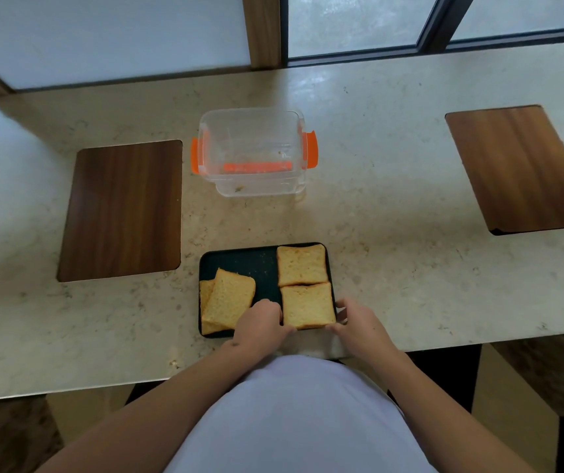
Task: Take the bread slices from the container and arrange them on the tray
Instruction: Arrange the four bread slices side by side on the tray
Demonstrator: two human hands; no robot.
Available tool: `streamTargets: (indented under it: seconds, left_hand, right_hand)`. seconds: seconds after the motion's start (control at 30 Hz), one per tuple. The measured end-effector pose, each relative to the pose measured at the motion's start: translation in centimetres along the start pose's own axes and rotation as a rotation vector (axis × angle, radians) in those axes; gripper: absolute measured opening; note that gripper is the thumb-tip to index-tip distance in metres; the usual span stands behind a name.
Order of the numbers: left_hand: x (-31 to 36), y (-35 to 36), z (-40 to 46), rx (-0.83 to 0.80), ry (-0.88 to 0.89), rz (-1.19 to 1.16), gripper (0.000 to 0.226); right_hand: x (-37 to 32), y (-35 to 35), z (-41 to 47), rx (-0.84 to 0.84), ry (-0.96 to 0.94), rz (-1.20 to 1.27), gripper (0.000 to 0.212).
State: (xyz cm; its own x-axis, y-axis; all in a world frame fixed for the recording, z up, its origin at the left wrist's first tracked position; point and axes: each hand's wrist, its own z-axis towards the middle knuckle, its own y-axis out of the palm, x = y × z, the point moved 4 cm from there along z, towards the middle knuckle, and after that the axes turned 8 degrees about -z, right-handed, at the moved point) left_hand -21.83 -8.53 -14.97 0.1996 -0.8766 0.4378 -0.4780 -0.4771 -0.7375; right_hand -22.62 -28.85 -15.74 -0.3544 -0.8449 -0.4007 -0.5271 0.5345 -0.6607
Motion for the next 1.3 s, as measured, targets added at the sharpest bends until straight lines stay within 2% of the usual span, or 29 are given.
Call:
streamTargets:
  seconds: [0.2, 0.33, 0.47, 0.8, 1.03, 1.3]
  left_hand:
    - [0.2, 0.2, 0.0, -0.007, 0.001, 0.013, 0.028]
    - [0.2, 0.2, -0.1, -0.018, -0.027, -0.019, 0.028]
    - [0.1, 0.2, -0.3, -0.021, -0.031, -0.044, 0.027]
    - [-0.4, 0.1, 0.1, -0.02, -0.063, -0.113, 0.025]
    - [-0.4, 0.3, 0.1, -0.058, -0.061, -0.105, 0.029]
    - [-0.7, 0.4, 0.2, -0.068, -0.067, -0.109, 0.027]
  right_hand:
    - [0.6, 0.3, 0.5, -0.016, 0.026, 0.034, 0.044]
    - [1.2, 0.6, 0.9, -0.075, 0.125, 0.219, 0.041]
    - [1.6, 0.7, 1.1, -0.113, 0.172, 0.304, 0.037]
    - [2.0, 0.5, 1.2, -0.178, 0.146, 0.407, 0.039]
    - [3.4, -0.1, 1.5, -0.149, 0.135, 0.544, 0.033]
    - [3.0, 0.3, 1.7, -0.072, 0.124, 0.523, 0.028]
